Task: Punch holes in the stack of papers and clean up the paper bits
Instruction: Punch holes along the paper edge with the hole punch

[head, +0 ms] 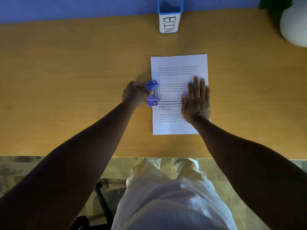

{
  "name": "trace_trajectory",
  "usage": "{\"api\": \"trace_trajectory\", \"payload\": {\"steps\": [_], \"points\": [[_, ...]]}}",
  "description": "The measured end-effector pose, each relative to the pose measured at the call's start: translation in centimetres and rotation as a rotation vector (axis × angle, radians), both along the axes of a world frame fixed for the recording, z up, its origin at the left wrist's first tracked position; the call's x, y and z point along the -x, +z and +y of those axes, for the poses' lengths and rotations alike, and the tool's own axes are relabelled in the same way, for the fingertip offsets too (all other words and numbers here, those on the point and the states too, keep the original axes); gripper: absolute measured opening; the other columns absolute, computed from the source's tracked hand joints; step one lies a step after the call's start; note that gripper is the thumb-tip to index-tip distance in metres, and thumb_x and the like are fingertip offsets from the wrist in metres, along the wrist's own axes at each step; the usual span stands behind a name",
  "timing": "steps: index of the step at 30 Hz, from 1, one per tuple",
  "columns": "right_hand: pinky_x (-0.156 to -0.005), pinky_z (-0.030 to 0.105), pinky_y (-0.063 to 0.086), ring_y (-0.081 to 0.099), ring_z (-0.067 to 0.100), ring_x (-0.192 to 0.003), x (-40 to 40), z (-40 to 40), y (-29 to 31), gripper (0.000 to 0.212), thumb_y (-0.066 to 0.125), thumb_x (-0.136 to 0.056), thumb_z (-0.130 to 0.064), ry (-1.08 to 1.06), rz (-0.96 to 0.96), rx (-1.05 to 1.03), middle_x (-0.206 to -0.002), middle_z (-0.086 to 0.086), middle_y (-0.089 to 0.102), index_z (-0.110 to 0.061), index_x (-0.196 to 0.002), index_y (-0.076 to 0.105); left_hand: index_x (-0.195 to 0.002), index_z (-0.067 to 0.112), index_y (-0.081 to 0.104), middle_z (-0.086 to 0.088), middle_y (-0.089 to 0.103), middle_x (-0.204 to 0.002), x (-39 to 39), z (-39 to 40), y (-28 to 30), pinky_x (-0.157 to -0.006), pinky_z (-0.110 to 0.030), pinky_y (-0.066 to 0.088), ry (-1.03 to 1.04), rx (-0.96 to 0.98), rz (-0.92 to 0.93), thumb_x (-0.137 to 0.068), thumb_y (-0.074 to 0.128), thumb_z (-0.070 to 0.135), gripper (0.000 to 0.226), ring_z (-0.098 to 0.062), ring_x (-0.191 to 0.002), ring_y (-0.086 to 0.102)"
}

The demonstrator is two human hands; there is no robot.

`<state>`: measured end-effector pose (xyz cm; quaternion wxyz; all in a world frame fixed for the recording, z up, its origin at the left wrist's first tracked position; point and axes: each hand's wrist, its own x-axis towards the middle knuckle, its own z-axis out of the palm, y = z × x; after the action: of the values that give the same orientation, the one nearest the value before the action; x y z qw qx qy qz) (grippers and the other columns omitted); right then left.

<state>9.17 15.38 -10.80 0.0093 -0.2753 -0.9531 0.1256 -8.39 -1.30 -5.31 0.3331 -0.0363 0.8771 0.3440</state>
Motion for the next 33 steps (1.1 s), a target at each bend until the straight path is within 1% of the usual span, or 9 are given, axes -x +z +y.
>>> {"api": "trace_trajectory", "payload": {"steps": [3, 6, 11, 17, 21, 25, 28, 30, 33], "points": [[-0.121, 0.051, 0.010, 0.003, 0.033, -0.151, 0.1, 0.0, -0.1, 0.060, 0.026, -0.103, -0.040, -0.001, -0.021, 0.004, -0.164, 0.013, 0.010, -0.007, -0.153, 0.025, -0.114, 0.017, 0.062, 0.002, 0.069, -0.099, -0.1, 0.0, 0.2, -0.083, -0.042, 0.061, 0.022, -0.003, 0.004, -0.068, 0.088, 0.038, 0.056, -0.022, -0.090, 0.073], [-0.122, 0.050, 0.009, 0.000, 0.032, -0.151, 0.3, 0.1, 0.2, 0.060, 0.023, -0.104, -0.042, 0.001, -0.063, 0.003, -0.164, 0.012, 0.007, -0.008, -0.154, 0.021, -0.116, 0.018, 0.062, -0.001, 0.069, -0.111, -0.3, 0.2, 0.3, -0.086, -0.041, 0.060, 0.052, -0.001, 0.019, -0.069, 0.087, 0.039, 0.058, -0.022, -0.098, 0.071], [-0.122, 0.049, 0.007, -0.003, 0.030, -0.151, 0.3, 0.2, 0.9, 0.061, 0.021, -0.104, -0.043, 0.007, -0.124, 0.007, -0.164, 0.011, 0.002, -0.010, -0.155, 0.017, -0.116, 0.019, 0.061, -0.001, 0.068, -0.112, -0.7, 0.6, 0.9, -0.085, -0.040, 0.060, 0.036, 0.028, 0.028, -0.070, 0.084, 0.042, 0.056, -0.023, -0.098, 0.070], [-0.123, 0.047, 0.006, -0.004, 0.031, -0.151, 0.6, 0.7, 2.1, 0.062, 0.026, -0.102, -0.044, 0.031, -0.166, 0.051, -0.164, 0.012, 0.001, -0.010, -0.154, 0.018, -0.112, 0.023, 0.059, 0.005, 0.070, -0.104, -1.9, 0.5, 1.8, -0.068, -0.027, 0.050, -0.076, 0.138, 0.161, -0.076, 0.072, 0.053, 0.048, -0.020, -0.092, 0.069], [-0.122, 0.042, 0.003, -0.003, 0.029, -0.151, 0.9, 1.0, 2.9, 0.064, 0.028, -0.102, -0.045, 0.002, -0.129, 0.131, -0.164, 0.011, 0.005, -0.009, -0.154, 0.021, -0.120, 0.015, 0.054, 0.001, 0.069, -0.111, -2.9, 0.3, 2.0, -0.079, -0.034, 0.055, -0.075, 0.165, 0.175, -0.075, 0.072, 0.061, 0.066, -0.022, -0.101, 0.067], [-0.120, 0.040, 0.003, 0.000, 0.030, -0.151, 0.9, 1.2, 3.7, 0.063, 0.029, -0.102, -0.046, -0.037, -0.108, 0.168, -0.164, 0.010, 0.009, -0.008, -0.152, 0.025, -0.127, 0.008, 0.048, -0.007, 0.061, -0.127, -4.4, 0.0, 2.2, -0.090, -0.037, 0.052, 0.007, 0.166, 0.164, -0.066, 0.081, 0.061, 0.087, -0.026, -0.116, 0.060], [-0.121, 0.040, 0.004, 0.000, 0.028, -0.151, 0.5, 1.3, 4.2, 0.063, 0.029, -0.102, -0.046, -0.048, -0.099, 0.203, -0.164, 0.010, 0.009, -0.008, -0.152, 0.025, -0.131, 0.006, 0.044, -0.008, 0.054, -0.135, -5.8, -0.4, 2.4, -0.088, -0.033, 0.050, 0.089, 0.156, 0.086, -0.061, 0.085, 0.060, 0.097, -0.026, -0.120, 0.058], [-0.121, 0.039, 0.006, 0.000, 0.027, -0.151, 0.1, 1.4, 4.5, 0.062, 0.030, -0.102, -0.044, -0.049, -0.093, 0.229, -0.164, 0.009, 0.009, -0.008, -0.152, 0.025, -0.137, 0.002, 0.038, -0.011, 0.050, -0.141, -6.8, -0.5, 2.4, -0.094, -0.036, 0.051, 0.126, 0.160, 0.023, -0.061, 0.086, 0.059, 0.106, -0.028, -0.123, 0.056], [-0.121, 0.037, 0.011, -0.001, 0.023, -0.152, -0.6, 1.6, 4.9, 0.061, 0.031, -0.103, -0.043, -0.049, -0.091, 0.271, -0.164, 0.006, 0.008, -0.008, -0.152, 0.024, -0.140, 0.000, 0.036, -0.013, 0.049, -0.143, -7.9, -0.4, 2.3, -0.097, -0.038, 0.051, 0.160, 0.192, -0.034, -0.065, 0.084, 0.058, 0.106, -0.030, -0.124, 0.056]]}}
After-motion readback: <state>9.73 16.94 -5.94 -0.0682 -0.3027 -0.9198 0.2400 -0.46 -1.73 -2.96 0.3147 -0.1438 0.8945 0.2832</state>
